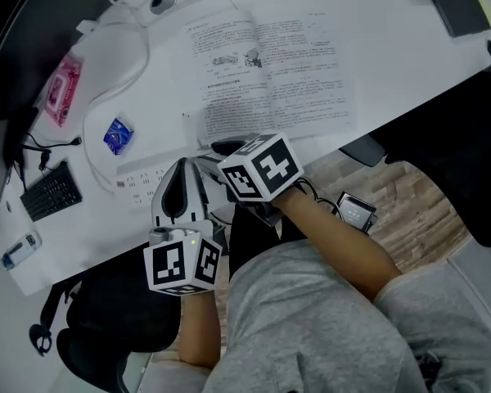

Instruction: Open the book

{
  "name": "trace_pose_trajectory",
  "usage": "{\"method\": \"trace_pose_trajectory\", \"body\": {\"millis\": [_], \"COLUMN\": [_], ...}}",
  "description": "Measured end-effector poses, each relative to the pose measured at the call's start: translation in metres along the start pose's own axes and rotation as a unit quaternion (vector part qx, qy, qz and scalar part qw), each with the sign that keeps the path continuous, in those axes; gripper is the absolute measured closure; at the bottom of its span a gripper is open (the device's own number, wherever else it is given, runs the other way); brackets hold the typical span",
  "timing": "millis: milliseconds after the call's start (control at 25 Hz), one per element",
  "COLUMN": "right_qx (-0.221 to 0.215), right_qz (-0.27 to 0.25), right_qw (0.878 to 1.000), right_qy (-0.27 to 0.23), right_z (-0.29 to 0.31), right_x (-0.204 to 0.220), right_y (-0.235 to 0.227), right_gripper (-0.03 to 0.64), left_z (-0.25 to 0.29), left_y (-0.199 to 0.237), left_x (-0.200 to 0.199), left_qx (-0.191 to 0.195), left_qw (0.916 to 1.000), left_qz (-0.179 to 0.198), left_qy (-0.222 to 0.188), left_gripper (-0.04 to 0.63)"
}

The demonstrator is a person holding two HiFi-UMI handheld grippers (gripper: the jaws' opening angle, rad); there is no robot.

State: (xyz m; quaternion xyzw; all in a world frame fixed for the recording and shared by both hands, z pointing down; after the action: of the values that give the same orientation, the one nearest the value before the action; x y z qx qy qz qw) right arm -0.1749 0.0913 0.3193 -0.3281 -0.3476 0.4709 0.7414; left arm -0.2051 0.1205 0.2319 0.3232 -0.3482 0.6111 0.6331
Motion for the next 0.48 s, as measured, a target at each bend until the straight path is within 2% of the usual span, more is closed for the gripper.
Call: {"method": "trace_pose_trajectory", "body": {"millis": [280, 480], "right_qx": [0.018, 0.039], "right_qz": [-0.021, -0.05], "right_qw": [0.999, 0.996], "right_qy": [-0.016, -0.068], "right_z": [-0.025, -0.074], "right_x": [0.01, -0.009], "right_y": [-0.002, -0.001], "right_gripper": [0.463, 0.465], "left_z": [-0.004, -0.007], "left_y": [-0.003, -0.012], "left_x": [-0.02, -0.043], "left_qx": [0.005, 0.013], "left_qw": [0.9997, 0.9988], "left_qz": [0.016, 0.033], "left_qy": [-0.016, -0.035], "left_gripper": [0.586, 0.586]}}
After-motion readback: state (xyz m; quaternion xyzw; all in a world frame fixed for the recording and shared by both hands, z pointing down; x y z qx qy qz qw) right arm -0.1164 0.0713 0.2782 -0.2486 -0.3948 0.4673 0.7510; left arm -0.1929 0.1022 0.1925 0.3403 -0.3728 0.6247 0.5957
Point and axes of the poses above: the fingertips, and each gripper's own axes: z forward along the fingers, y to its left, x out of its underside, the point moved 3 cm from there along -z, backward along the fingers, and after that the axes turned 14 degrees about z, right-handed, at the moved point
